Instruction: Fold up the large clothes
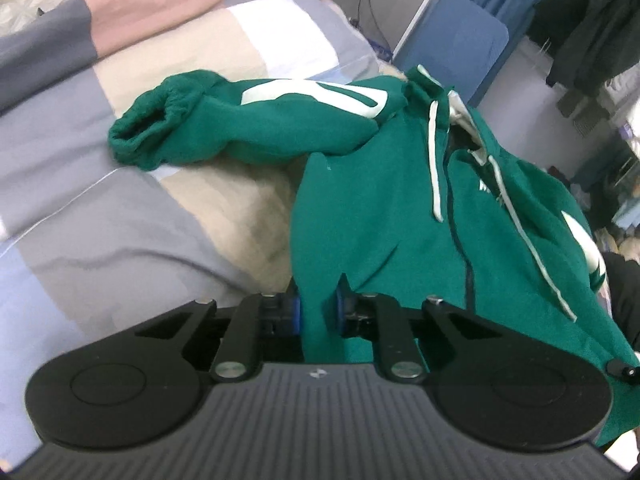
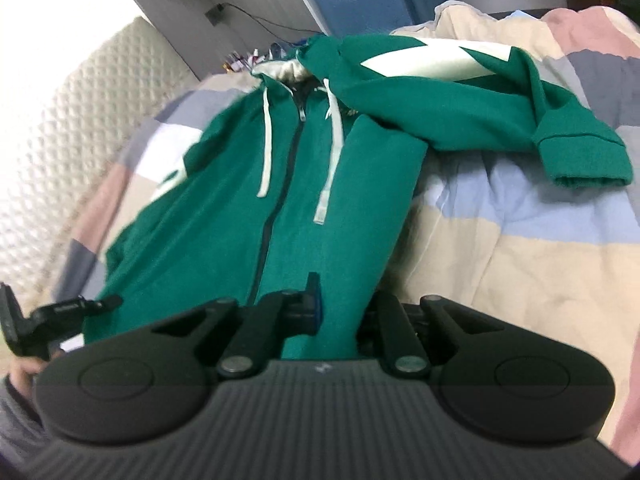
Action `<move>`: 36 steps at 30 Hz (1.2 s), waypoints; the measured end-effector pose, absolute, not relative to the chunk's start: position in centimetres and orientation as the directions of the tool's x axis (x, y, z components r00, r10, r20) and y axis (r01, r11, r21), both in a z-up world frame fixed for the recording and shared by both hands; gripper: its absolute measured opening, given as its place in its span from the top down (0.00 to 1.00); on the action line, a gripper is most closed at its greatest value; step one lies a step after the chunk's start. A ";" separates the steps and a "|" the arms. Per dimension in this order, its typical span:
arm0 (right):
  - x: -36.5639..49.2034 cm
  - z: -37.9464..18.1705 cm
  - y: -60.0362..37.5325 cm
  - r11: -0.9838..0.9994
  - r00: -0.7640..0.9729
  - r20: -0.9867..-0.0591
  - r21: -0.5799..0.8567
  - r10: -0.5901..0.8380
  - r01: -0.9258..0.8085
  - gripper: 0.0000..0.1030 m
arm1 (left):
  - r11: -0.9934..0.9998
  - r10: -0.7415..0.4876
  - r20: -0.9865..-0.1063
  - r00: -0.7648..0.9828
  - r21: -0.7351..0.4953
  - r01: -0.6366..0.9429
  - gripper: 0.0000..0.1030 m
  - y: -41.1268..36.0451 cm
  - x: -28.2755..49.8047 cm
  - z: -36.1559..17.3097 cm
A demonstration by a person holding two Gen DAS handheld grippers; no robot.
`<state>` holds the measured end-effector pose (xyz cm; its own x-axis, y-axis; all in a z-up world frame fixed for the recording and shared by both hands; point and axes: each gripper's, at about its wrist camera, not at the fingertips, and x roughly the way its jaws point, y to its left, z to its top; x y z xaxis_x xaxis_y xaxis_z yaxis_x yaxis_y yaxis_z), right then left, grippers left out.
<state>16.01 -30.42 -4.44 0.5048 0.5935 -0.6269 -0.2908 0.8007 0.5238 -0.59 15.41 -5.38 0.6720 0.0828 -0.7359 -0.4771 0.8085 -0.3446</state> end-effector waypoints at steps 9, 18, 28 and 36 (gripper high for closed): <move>17.6 -7.3 -30.2 0.862 0.427 -0.753 0.478 0.500 -0.168 0.88 | 0.833 0.138 -0.815 0.562 -0.212 -0.511 0.79 14.2 0.6 -7.7; 17.0 -5.6 -34.2 0.837 0.561 -0.665 0.539 0.492 -0.095 0.26 | 0.802 0.211 -0.760 0.614 -0.224 -0.553 0.41 14.4 -0.6 -4.1; 22.0 -4.4 -40.4 0.904 0.717 -0.604 0.418 0.348 -0.086 0.26 | 0.882 0.141 -0.667 0.731 -0.252 -0.399 0.40 6.7 4.2 -1.7; 27.5 -8.3 -40.7 0.951 0.698 -0.651 0.257 0.300 -0.170 0.27 | 0.926 0.090 -0.668 0.739 -0.217 -0.309 0.40 1.6 9.5 -5.3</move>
